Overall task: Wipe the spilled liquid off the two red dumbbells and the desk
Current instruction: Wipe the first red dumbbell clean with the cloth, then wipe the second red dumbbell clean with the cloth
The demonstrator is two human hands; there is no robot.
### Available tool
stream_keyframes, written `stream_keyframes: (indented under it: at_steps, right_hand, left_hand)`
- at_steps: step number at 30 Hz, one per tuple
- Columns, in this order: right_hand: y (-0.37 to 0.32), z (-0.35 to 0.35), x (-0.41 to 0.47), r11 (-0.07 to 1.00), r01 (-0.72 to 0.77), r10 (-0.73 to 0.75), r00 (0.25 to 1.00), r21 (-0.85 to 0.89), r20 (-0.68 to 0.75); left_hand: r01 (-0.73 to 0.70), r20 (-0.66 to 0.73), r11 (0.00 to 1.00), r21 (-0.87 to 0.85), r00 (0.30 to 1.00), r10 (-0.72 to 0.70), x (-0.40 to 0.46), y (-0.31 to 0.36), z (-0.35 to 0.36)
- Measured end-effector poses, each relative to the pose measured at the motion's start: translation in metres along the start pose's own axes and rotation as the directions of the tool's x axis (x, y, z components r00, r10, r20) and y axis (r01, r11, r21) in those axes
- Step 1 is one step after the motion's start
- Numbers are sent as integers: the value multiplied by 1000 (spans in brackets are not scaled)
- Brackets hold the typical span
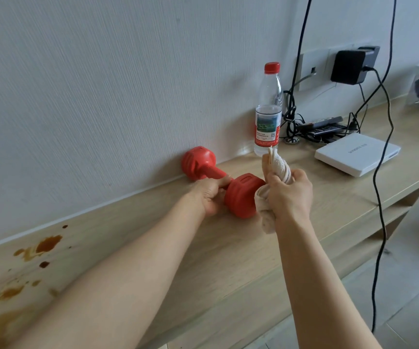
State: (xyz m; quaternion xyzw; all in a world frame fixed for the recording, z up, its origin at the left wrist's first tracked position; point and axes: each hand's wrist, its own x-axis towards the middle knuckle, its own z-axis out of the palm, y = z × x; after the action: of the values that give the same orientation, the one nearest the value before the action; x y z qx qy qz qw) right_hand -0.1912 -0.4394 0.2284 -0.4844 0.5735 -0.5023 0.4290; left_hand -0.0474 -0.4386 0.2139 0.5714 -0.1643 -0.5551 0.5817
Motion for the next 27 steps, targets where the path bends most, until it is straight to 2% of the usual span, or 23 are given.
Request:
stream_keyframes:
  at_steps: [3,5,20,23,27]
  right_hand:
    - [2,2,0,1000,-15,16,1000,-21,19]
    - [2,3,0,1000,-20,21,1000,-20,19]
    - [4,4,-8,996,-27,26,1000,-88,-7]
    - [-6,5,-20,988,16,-22,999,-156,-34]
    - [-30,18,-53,923,180,-192,981,-341,-4]
  left_hand:
    - [-112,-98,986,122,987,124,-2,6,-8]
    - [-151,-103,975,164,980,169,-5,8,-8]
    - [-131,-78,975,176,986,147,-4,11,7]
    - [-171,-112,941,291,971,211,-5,9,-2]
    - [-220,-155,866,450,935,319,-28,13,-30]
